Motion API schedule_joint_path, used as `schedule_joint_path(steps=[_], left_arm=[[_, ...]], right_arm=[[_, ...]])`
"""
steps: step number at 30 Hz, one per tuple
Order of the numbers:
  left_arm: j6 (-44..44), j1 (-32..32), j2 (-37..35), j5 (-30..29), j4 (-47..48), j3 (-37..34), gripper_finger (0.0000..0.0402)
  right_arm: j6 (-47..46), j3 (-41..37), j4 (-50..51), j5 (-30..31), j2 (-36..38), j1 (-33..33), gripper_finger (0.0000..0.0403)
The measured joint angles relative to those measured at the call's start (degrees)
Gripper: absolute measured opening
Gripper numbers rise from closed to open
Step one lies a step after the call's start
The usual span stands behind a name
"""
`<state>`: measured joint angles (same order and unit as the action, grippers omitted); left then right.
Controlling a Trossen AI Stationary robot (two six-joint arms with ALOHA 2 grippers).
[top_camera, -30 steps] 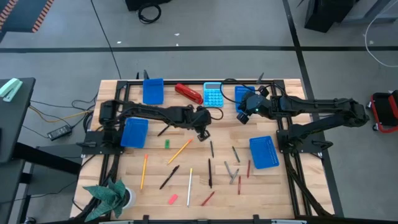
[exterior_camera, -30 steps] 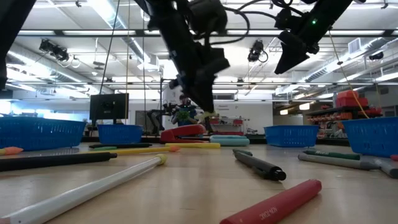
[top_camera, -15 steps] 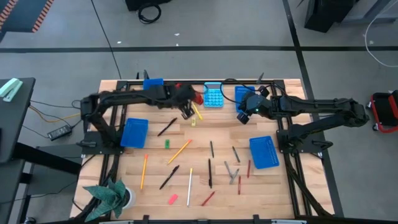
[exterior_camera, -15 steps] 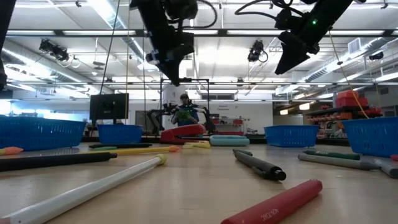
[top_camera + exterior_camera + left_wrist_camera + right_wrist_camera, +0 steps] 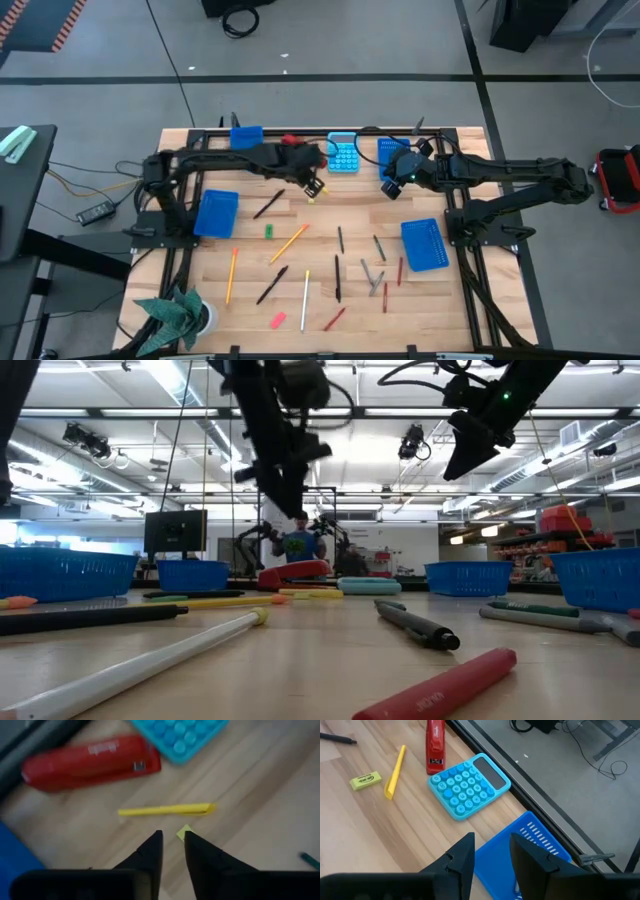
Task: Sort crayons/erasers/pens/pencils in bins
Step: Put the yellow eraser into the top left bin
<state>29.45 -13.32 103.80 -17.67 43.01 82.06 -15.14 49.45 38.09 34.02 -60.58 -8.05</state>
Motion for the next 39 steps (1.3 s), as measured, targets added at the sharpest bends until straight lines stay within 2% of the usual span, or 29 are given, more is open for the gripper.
schedule_joint_path(steps=[8, 14, 23, 39], left_arm=[[10.65, 0.96, 9.6, 1.38, -0.47, -0.02, 0.0154], [14.31, 1.74, 11.99, 2.89, -1.31, -0.04, 0.0176], [17.92, 2.31, 12.44, 3.15, -4.73, 0.02, 0.0168], [18.92, 2.56, 16.69, 3.91, -6.04, 0.17, 0.0165]], right_arm=[[-0.07, 0.0, -0.03, -0.01, 0.0, 0.0, 0.0129], [0.09, 0.0, -0.05, 0.0, 0.0, 0.0, 0.0129], [0.31, 0.0, -0.09, 0.02, 0.0, -0.07, 0.0129], [0.79, 0.0, -1.14, 0.46, -0.02, -0.07, 0.0129]])
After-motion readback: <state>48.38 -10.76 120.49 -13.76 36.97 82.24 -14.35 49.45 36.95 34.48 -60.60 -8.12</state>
